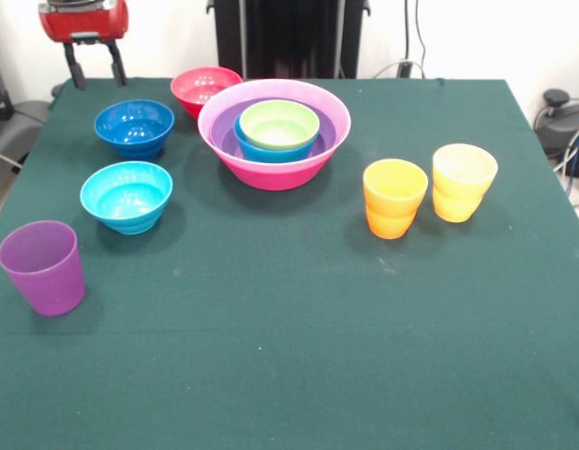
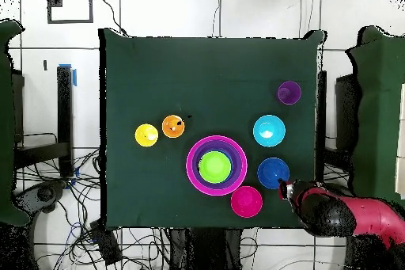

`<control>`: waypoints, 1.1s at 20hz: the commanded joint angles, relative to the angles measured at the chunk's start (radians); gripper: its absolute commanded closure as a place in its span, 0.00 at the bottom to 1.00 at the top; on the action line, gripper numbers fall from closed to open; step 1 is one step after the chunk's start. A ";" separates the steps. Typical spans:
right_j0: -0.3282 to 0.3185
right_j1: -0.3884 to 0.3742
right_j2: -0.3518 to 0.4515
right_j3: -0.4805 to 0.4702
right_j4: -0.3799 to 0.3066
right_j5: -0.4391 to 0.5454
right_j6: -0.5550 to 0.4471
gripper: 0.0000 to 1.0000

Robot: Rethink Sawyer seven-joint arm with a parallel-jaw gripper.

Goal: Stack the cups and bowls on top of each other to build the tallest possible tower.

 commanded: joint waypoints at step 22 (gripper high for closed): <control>0.063 0.202 -0.074 -0.160 -0.071 0.063 -0.212 0.00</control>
